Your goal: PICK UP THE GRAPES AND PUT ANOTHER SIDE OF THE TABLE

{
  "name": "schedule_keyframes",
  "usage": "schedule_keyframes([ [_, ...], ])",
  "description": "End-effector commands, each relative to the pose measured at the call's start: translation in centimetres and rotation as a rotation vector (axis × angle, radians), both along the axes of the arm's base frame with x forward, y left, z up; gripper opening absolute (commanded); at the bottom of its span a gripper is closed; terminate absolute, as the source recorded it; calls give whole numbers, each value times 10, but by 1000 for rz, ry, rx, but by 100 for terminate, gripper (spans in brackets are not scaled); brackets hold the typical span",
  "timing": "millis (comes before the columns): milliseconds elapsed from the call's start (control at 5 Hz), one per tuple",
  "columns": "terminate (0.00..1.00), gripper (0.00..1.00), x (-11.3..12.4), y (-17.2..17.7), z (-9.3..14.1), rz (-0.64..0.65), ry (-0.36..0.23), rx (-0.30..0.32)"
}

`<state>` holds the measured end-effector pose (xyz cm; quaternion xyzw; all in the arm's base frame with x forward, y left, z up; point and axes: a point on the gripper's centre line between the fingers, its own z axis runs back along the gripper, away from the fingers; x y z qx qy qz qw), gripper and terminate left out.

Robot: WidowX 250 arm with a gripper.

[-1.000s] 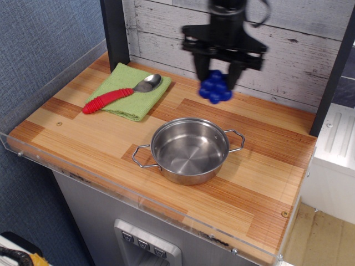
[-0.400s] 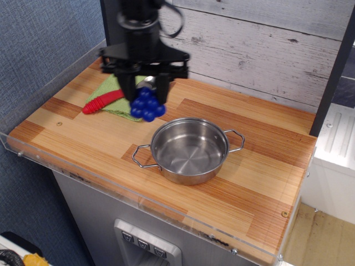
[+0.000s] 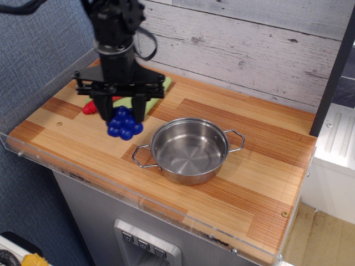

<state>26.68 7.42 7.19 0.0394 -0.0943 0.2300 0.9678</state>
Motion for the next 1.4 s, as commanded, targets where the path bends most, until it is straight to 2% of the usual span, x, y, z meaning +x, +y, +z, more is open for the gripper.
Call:
schedule_keyframes([
  [0, 0, 0, -17, 18, 2, 83, -48, 6],
  [400, 0, 0, -22, 21, -22, 102, -22, -11],
  [600, 0, 0, -25, 21, -28, 111, -30, -12],
  [800, 0, 100, -27, 23, -28, 128, -46, -29],
  [1200, 0, 100, -26, 24, -30, 116, -42, -51],
])
